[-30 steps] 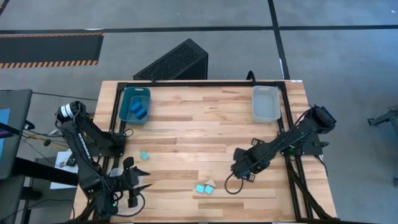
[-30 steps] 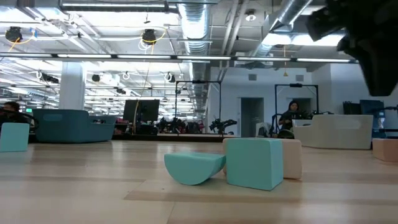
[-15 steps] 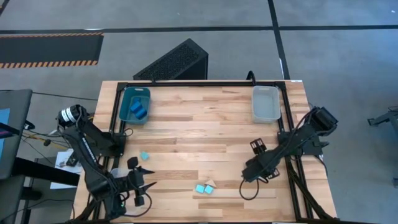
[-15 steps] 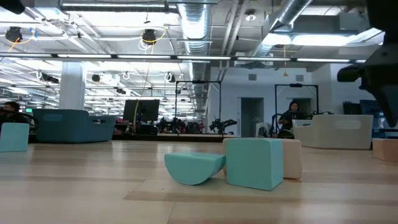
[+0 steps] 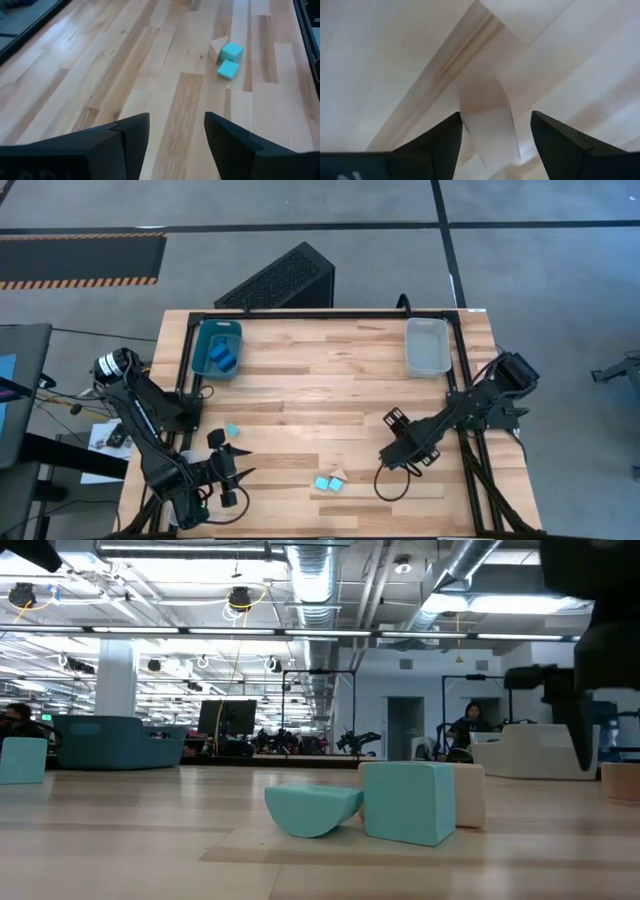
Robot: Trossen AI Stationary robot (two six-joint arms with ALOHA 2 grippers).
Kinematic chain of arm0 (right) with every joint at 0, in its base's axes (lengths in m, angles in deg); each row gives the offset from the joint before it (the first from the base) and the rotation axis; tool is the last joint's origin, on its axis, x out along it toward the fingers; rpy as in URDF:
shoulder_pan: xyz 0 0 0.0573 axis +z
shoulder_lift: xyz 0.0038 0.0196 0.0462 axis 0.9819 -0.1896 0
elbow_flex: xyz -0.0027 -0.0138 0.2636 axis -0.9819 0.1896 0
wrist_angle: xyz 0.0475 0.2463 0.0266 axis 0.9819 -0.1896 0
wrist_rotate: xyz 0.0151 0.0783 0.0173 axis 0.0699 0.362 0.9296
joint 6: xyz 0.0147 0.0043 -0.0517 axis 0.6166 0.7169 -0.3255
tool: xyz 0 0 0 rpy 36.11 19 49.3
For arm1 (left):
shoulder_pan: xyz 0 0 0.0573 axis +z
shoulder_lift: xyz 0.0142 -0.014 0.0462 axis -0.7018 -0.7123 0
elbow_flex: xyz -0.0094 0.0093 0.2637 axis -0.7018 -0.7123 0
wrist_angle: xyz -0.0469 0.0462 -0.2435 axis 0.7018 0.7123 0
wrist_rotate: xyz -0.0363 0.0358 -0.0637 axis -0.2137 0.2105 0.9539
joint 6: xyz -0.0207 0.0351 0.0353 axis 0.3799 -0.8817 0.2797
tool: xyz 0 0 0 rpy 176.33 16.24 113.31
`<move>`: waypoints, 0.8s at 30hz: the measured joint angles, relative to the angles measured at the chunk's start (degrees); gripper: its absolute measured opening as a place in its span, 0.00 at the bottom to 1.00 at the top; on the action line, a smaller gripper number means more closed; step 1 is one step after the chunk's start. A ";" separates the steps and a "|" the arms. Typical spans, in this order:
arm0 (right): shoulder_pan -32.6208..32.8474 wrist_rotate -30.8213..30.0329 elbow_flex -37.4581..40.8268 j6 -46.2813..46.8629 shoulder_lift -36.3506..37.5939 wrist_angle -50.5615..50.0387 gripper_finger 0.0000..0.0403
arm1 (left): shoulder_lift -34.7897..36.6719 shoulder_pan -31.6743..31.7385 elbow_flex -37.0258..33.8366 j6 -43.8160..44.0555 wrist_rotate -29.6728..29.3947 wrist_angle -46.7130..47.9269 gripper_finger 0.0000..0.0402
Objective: Sort & place blocks by color
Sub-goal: Put the right brown block into the transparent bin
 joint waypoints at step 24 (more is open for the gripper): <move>-2.64 -4.21 -12.87 13.77 -6.11 35.46 0.31 | 0.00 6.22 -13.47 -22.97 -7.94 -34.11 0.45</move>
